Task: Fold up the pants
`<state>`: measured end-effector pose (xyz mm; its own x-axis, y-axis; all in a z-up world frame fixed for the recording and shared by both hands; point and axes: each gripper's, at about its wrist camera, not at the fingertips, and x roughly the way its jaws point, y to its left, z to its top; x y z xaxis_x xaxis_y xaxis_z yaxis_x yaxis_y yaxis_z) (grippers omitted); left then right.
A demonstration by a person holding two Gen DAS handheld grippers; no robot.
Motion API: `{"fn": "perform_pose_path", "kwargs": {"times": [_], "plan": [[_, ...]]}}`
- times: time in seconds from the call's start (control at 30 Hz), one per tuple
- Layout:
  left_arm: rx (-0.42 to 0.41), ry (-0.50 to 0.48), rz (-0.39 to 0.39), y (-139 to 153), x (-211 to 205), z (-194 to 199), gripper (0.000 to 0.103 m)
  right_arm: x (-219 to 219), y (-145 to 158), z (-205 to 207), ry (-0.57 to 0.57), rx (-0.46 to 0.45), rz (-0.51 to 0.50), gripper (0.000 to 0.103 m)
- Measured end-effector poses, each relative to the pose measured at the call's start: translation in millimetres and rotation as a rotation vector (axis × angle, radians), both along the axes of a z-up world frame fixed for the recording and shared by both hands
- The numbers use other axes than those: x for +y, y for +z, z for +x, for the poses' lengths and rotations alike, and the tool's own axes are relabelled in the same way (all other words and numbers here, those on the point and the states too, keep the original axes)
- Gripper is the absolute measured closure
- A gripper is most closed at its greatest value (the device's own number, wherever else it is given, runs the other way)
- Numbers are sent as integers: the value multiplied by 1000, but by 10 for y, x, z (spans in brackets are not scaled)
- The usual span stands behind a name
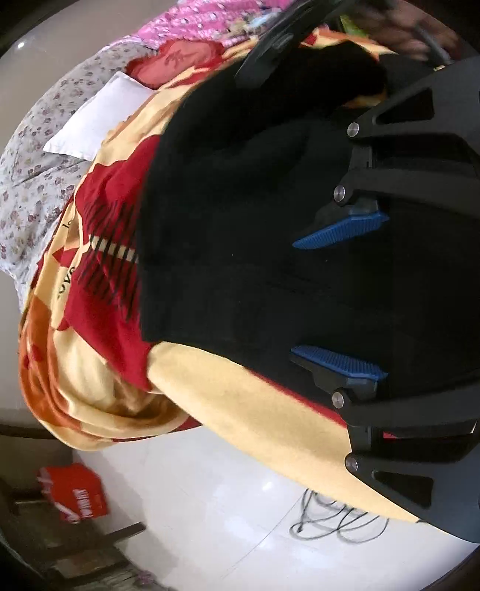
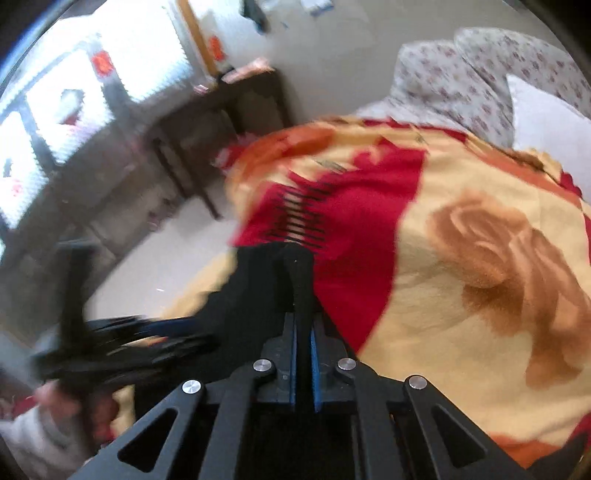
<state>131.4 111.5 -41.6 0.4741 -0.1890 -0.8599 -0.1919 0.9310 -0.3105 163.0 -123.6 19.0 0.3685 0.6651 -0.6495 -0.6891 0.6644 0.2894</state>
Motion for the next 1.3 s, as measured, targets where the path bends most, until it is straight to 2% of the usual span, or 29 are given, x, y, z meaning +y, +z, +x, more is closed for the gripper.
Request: {"fn": "perform_pose_path", "kwargs": {"times": [0.1, 0.17, 0.2, 0.27, 0.33, 0.5, 0.6, 0.73, 0.77, 0.83, 0.93, 1.1, 1.2, 1.23, 1.3], "plan": [[-65, 34, -63, 131, 280, -291, 49, 70, 117, -567, 113, -44, -25, 97], [-117, 65, -80, 211, 518, -559, 48, 91, 57, -871, 165, -36, -31, 97], [-129, 78, -90, 228, 623, -669, 47, 104, -20, -1029, 190, -21, -36, 97], [-137, 105, -119, 236, 856, -883, 35, 125, -208, -1248, 216, 20, -40, 97], [-140, 129, -145, 224, 992, -1025, 32, 164, -434, -1424, 238, 60, -53, 97], [-113, 94, -127, 179, 951, -1032, 31, 137, -734, -1421, 184, 135, -20, 97], [-110, 75, -155, 162, 867, -1049, 31, 115, -743, -1434, 175, 129, -32, 97], [-150, 115, -228, 231, 982, -1153, 31, 129, -732, -1448, 164, 119, -56, 97], [-162, 130, -237, 259, 1022, -1176, 24, 130, -745, -1456, 163, 118, -60, 97], [-165, 135, -211, 277, 1028, -1181, 20, 123, -762, -1461, 163, 119, -61, 97], [-123, 109, -180, 204, 947, -1118, 20, 70, -749, -1486, 157, 125, -52, 97], [-38, 30, -117, -50, 574, -959, 20, -58, -712, -1517, 111, 126, -21, 97], [-55, -12, -7, -58, 313, -968, 21, -388, -508, -1522, 15, 99, 21, 96], [-55, -38, 6, -52, 242, -966, 21, -552, -424, -1492, -49, 78, 32, 94], [-58, -42, 36, -56, 198, -959, 21, -910, -289, -1316, -230, 38, 0, 72]]}}
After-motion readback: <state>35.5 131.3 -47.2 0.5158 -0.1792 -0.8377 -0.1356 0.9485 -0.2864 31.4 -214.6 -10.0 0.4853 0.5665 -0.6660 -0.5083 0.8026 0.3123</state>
